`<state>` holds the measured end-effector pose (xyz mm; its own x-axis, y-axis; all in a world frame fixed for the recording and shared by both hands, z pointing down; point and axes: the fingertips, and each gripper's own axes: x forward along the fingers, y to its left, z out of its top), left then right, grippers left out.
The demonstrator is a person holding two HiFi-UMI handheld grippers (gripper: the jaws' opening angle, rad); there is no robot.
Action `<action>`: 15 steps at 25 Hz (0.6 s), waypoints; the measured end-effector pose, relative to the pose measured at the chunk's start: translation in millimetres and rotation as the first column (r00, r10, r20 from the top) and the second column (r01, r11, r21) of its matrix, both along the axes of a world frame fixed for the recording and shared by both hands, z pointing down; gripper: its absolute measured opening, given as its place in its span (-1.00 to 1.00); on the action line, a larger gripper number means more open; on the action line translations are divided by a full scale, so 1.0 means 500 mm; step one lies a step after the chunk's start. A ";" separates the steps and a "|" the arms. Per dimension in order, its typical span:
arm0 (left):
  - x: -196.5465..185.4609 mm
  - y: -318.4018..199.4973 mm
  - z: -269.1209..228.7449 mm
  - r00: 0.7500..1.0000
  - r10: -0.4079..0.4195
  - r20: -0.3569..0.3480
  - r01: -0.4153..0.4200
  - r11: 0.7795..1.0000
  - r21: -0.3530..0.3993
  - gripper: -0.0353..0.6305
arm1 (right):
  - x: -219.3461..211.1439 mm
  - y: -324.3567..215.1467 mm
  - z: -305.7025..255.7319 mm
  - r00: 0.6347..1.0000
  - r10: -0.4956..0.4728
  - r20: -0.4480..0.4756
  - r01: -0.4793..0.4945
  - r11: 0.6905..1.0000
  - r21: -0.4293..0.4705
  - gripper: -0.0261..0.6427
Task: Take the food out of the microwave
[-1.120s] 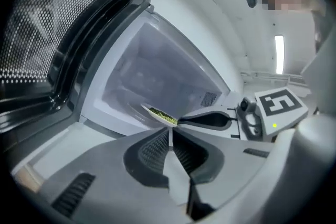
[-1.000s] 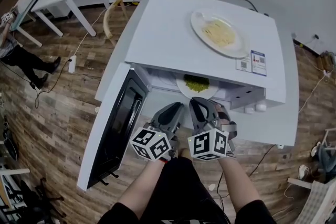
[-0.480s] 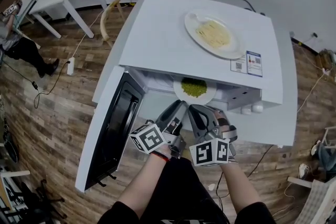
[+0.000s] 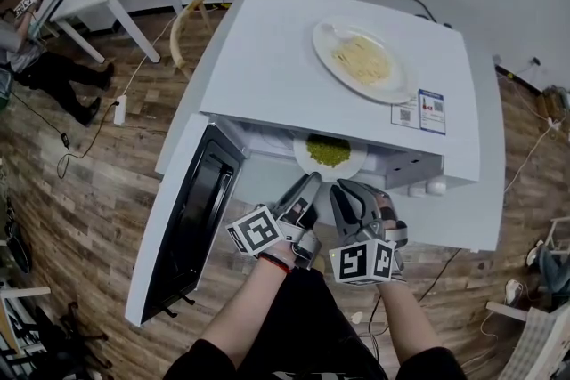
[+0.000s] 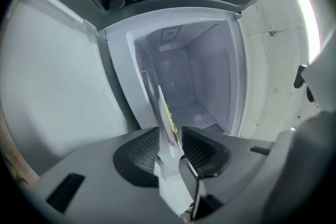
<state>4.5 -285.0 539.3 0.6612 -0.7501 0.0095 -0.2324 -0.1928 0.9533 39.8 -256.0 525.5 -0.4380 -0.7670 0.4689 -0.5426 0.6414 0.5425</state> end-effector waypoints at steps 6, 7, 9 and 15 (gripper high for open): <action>0.026 -0.008 0.013 0.998 -0.003 -0.058 0.000 0.999 -0.046 -0.53 | 0.020 0.006 0.006 1.000 0.020 -0.004 -0.020 1.000 -0.006 -0.79; 0.029 -0.010 0.013 0.997 -0.007 -0.073 0.003 0.999 -0.051 -0.53 | 0.024 0.007 0.008 1.000 0.025 -0.002 -0.025 1.000 -0.009 -0.79; 0.034 -0.012 0.009 0.994 -0.015 -0.108 0.008 0.998 -0.059 -0.56 | 0.033 0.012 0.012 0.999 0.041 0.010 -0.040 0.999 -0.022 -0.79; 0.040 -0.005 -0.006 0.981 -0.043 -0.187 0.026 0.996 -0.090 -0.75 | 0.058 0.022 0.012 0.950 0.197 0.242 -0.155 0.970 -0.185 -0.79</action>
<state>24.3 -287.4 536.2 0.6311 -0.7743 -0.0468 -0.0516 -0.1021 0.9934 68.7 -245.1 531.5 -0.4248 -0.7659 0.4826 -0.7617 0.5905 0.2667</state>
